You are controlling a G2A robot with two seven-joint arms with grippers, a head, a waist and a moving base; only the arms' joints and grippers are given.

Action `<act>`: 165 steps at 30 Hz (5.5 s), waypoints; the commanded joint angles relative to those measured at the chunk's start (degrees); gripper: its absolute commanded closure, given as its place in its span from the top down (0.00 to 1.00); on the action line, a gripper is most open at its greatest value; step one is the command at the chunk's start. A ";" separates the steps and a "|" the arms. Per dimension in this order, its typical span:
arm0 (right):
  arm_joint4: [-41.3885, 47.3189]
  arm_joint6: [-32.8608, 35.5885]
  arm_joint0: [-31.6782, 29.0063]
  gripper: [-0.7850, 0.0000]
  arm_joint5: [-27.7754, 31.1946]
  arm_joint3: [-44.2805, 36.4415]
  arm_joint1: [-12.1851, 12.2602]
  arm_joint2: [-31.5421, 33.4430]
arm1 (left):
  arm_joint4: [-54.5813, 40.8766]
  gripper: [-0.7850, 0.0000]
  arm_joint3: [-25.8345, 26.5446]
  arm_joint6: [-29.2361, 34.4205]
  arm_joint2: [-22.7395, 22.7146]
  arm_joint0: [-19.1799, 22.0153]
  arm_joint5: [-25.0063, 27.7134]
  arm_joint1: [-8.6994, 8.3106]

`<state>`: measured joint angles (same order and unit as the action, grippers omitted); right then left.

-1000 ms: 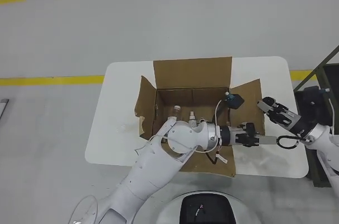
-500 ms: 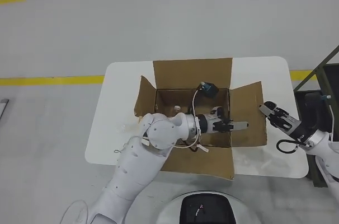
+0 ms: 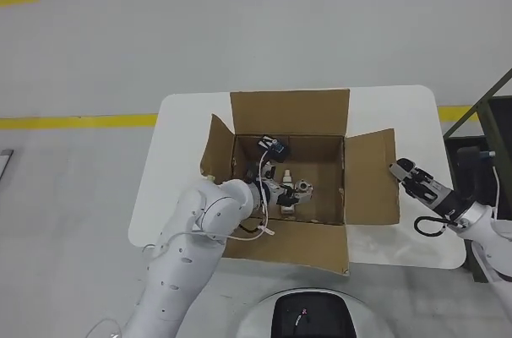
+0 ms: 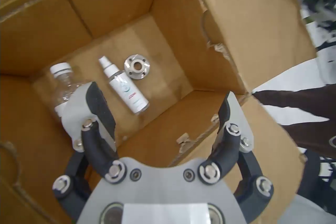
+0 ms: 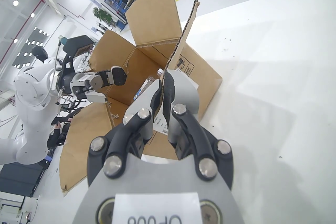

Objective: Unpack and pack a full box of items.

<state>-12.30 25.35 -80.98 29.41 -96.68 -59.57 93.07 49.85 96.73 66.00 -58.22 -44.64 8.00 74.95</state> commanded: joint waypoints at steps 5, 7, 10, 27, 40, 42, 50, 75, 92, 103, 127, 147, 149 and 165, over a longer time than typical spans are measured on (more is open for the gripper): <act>-0.30 -0.62 -0.10 0.00 0.31 0.31 -0.01 0.03 | 1.38 1.00 0.08 0.37 0.33 0.06 0.37 -0.05; -0.20 -0.80 -0.13 0.00 0.51 0.38 0.01 0.21 | 1.38 1.00 0.08 0.37 0.33 0.06 0.37 -0.05; 0.00 -0.91 -0.31 0.00 0.77 0.35 0.04 0.53 | 1.38 1.00 0.08 0.37 0.33 0.06 0.37 -0.05; -0.30 -0.35 -0.31 0.36 2.03 -0.07 0.34 2.07 | 16.32 1.00 -10.44 6.44 8.54 7.73 -7.78 1.68; -11.04 -12.30 -6.09 1.00 8.34 -6.25 0.32 8.83 | 16.52 1.00 -11.83 6.84 9.34 8.45 -8.18 2.02; -13.56 -15.27 -7.68 0.88 8.96 -7.40 0.19 10.03 | 16.52 1.00 -11.83 6.84 9.34 8.45 -8.18 2.02; -18.65 -21.98 -11.40 0.10 9.71 -8.77 -0.36 11.06 | 17.04 1.00 -12.67 6.02 9.27 8.18 -8.75 2.20; -21.26 -23.29 -12.37 0.11 9.52 -8.57 -0.98 10.14 | 20.83 1.00 -31.01 6.94 17.05 15.03 -13.38 7.45; -20.14 -21.86 -11.34 0.16 9.35 -9.46 -1.13 9.90 | 21.41 0.00 -35.62 6.56 16.66 15.70 -13.27 9.32; 3.09 -10.40 -7.97 0.95 11.31 -8.89 -0.55 7.21 | 18.30 0.00 -30.29 8.05 12.49 15.22 -12.73 9.40; 7.05 6.70 -0.70 0.00 3.43 -3.26 0.39 -0.50 | 9.38 0.00 -4.20 15.82 -5.49 9.89 -12.89 5.99; 4.73 11.08 4.96 0.29 4.83 1.43 1.70 4.10 | 2.28 0.00 -3.31 17.31 -9.26 10.95 -13.07 5.34; 4.02 10.88 5.14 0.89 4.99 1.21 1.78 4.24 | 2.28 0.00 -3.31 17.31 -9.26 10.95 -13.07 5.34; -6.33 -4.13 -1.89 1.00 5.85 -7.91 1.61 10.23 | 6.21 0.00 -3.34 18.06 -11.26 10.47 -13.60 4.45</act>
<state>-18.39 21.60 -82.47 35.25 -104.13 -57.95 103.02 55.22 93.44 83.07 -69.14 -34.41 -5.04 79.55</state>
